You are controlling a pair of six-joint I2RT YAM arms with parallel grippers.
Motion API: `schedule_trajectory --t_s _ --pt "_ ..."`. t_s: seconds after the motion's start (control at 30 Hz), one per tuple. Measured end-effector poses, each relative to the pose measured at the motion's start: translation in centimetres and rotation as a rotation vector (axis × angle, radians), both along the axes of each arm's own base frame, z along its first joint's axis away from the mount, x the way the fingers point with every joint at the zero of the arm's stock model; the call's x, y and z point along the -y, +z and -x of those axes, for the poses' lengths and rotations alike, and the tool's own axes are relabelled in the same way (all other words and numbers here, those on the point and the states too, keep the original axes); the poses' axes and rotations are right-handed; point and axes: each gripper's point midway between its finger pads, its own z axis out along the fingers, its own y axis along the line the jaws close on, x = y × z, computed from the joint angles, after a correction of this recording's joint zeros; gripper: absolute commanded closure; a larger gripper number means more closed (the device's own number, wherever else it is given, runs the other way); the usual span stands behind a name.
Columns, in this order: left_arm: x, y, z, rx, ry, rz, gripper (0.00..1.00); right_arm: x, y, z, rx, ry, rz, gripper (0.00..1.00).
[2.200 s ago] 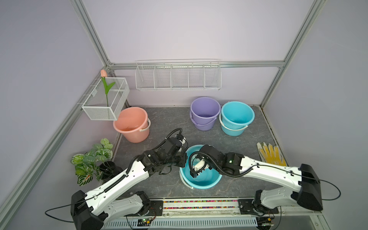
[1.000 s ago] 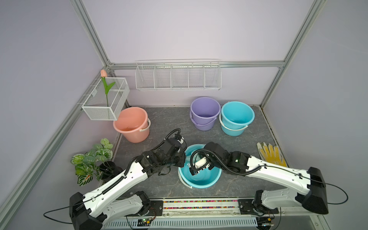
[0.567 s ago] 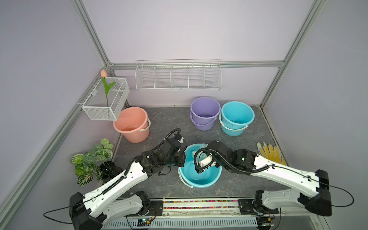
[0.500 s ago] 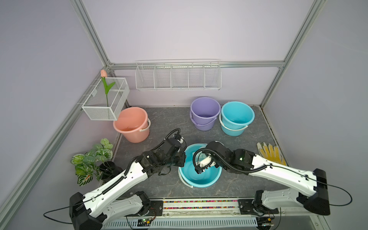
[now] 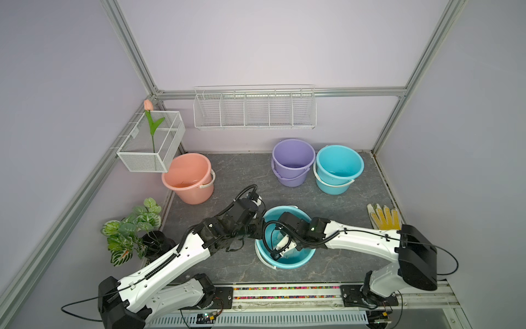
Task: Wipe the inside of the bucket with a cloth
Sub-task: Wipe the dirt from the inside of the bucket.
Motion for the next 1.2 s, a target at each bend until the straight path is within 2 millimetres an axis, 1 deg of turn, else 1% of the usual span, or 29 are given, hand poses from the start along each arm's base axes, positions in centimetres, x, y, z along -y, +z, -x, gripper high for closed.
schedule_trajectory --t_s 0.1,0.17,0.23,0.33,0.43,0.6,0.7,0.8,1.0,1.13,1.2 --pt "-0.4 -0.1 0.2 -0.004 0.000 -0.010 1.00 -0.7 -1.9 0.5 -0.062 -0.001 -0.013 0.93" --pt "-0.5 -0.2 0.3 -0.005 0.002 -0.013 1.00 -1.1 -2.5 0.6 -0.083 -0.003 -0.023 0.93" --pt "-0.6 -0.2 0.3 -0.006 0.004 -0.018 1.00 -1.4 -2.5 0.6 -0.092 -0.005 -0.040 0.93" --pt "-0.6 -0.2 0.3 -0.005 0.003 -0.016 1.00 -1.7 -1.8 0.7 -0.092 0.000 -0.070 0.93" --pt "-0.5 -0.1 0.3 -0.002 -0.004 -0.011 1.00 -2.2 0.4 0.8 -0.069 0.028 -0.129 0.93" --pt "0.0 -0.2 0.3 -0.005 -0.021 -0.007 1.00 -3.3 7.2 0.9 0.036 0.123 -0.301 0.93" --pt "0.3 -0.2 0.4 -0.010 -0.032 0.000 1.00 -4.0 10.2 1.0 0.098 0.196 -0.379 0.93" --pt "0.5 -0.3 0.4 -0.014 -0.039 0.003 1.00 -4.9 11.6 1.0 0.145 0.260 -0.410 0.93" --pt "0.6 -0.3 0.6 -0.017 -0.053 0.003 1.00 -6.6 12.7 0.2 0.207 0.340 -0.407 0.93" --pt "0.5 -0.3 0.5 -0.015 -0.049 0.000 1.00 -6.8 12.6 -0.4 0.235 0.345 -0.380 0.93" --pt "0.6 -0.2 0.4 -0.009 -0.049 0.005 1.00 -6.5 12.7 -0.8 0.246 0.331 -0.365 0.93"
